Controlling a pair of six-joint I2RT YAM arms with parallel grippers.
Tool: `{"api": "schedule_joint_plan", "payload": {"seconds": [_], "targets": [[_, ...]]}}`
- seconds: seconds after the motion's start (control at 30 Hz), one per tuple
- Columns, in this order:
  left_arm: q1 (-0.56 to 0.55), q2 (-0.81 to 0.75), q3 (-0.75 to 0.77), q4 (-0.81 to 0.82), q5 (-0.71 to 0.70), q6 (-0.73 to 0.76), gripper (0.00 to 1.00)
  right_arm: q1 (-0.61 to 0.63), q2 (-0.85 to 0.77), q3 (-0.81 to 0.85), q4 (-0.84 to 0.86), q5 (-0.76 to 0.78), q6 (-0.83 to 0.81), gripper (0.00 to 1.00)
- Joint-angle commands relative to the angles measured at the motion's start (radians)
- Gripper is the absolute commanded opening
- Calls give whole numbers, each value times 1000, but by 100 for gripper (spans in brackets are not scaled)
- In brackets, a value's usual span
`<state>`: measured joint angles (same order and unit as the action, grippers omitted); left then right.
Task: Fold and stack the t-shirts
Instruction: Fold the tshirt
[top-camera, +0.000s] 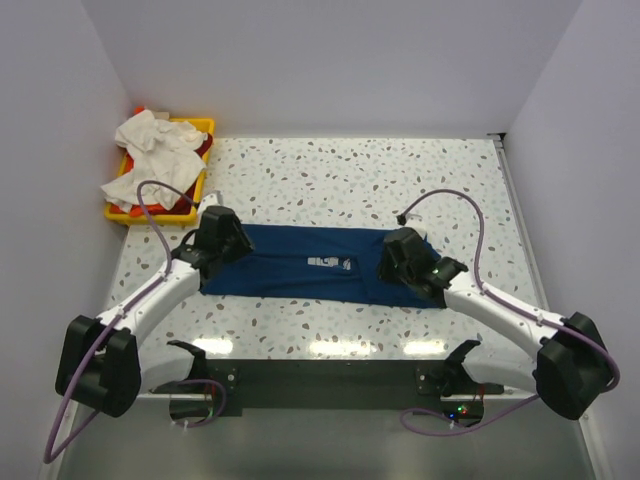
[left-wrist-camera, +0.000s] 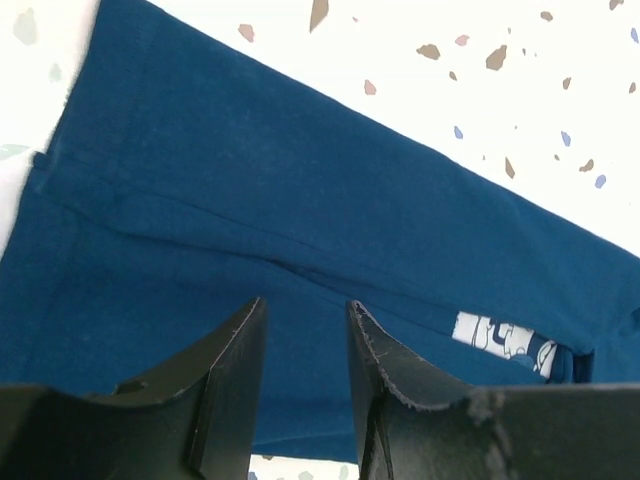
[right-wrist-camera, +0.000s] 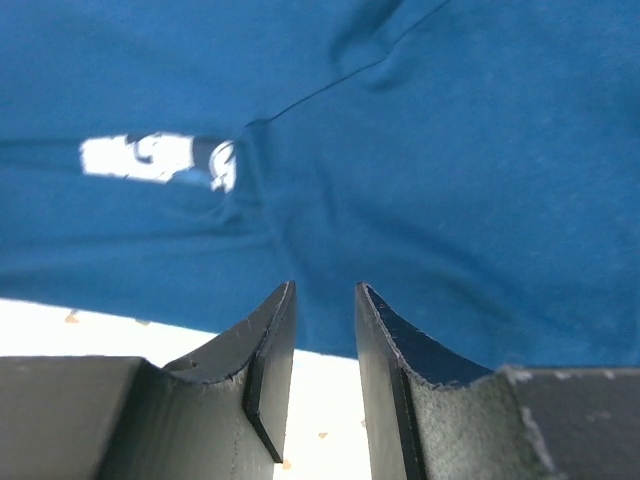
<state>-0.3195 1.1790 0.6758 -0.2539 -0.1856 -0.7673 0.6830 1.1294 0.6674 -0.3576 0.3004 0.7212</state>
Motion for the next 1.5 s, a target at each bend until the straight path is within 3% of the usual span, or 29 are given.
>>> {"api": "schedule_joint_plan", "payload": {"seconds": [0.0, 0.23, 0.37, 0.77, 0.97, 1.13, 1.47], "targets": [[-41, 19, 5, 33, 2, -13, 41, -43, 55, 35, -26, 36, -17, 34], [-144, 70, -62, 65, -41, -50, 30, -171, 119, -63, 91, -93, 18, 34], [-194, 120, -90, 103, -74, -55, 22, -178, 127, -106, 124, -98, 47, 34], [-250, 257, -130, 153, -137, -66, 15, -263, 204, -143, 195, -168, 72, 34], [-319, 268, -127, 131, -132, -110, 14, -353, 409, 12, 212, -224, 9, 34], [-404, 263, -127, 102, -123, -180, 14, -404, 584, 263, 100, -181, -86, 34], [-694, 355, -3, 88, -98, -351, 15, -444, 975, 773, -164, -124, -288, 35]]}}
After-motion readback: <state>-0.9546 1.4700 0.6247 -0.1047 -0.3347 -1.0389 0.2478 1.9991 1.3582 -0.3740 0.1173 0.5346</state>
